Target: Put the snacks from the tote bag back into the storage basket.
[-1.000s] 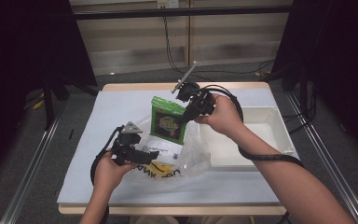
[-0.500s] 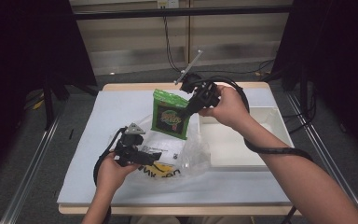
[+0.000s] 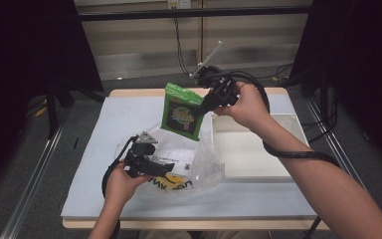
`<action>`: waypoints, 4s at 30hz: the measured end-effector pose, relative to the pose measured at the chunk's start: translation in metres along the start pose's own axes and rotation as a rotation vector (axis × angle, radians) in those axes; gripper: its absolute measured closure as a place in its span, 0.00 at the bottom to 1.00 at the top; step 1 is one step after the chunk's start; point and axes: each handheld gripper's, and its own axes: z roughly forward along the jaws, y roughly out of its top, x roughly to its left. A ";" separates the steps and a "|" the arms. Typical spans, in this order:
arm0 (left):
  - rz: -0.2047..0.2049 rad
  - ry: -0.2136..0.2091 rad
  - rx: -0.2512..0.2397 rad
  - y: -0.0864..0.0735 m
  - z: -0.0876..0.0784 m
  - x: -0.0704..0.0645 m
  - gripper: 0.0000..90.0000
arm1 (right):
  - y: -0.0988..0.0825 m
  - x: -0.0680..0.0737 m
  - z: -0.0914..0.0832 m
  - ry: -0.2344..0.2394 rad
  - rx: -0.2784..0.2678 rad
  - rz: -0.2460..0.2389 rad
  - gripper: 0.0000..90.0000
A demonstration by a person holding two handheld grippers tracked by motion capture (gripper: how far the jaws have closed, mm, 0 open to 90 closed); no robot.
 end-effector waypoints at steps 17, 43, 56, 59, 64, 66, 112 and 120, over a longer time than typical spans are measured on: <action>0.026 -0.008 0.027 0.000 -0.001 0.001 0.11 | -0.013 -0.017 -0.023 -0.018 0.032 -0.006 0.83; 0.013 -0.006 0.007 -0.001 0.000 0.002 0.11 | -0.050 -0.048 -0.060 -0.035 0.097 -0.022 0.83; 0.003 0.004 0.008 0.000 -0.004 0.006 0.11 | -0.076 -0.074 -0.062 -0.040 0.136 0.018 0.83; 0.006 0.007 0.009 0.001 -0.004 0.007 0.11 | -0.083 -0.079 -0.060 -0.042 0.140 0.027 0.83; 0.009 0.005 0.004 0.001 0.000 0.005 0.11 | -0.092 -0.084 -0.054 -0.039 0.165 0.030 0.83; 0.005 0.011 0.003 0.002 0.000 0.005 0.11 | -0.095 -0.087 -0.051 -0.040 0.172 0.033 0.83; 0.019 0.019 0.023 0.005 0.005 0.009 0.11 | -0.127 -0.142 0.038 -0.004 0.289 -0.059 0.83; 0.015 0.013 0.028 0.004 0.003 0.009 0.11 | -0.122 -0.147 0.048 -0.015 0.273 -0.118 0.82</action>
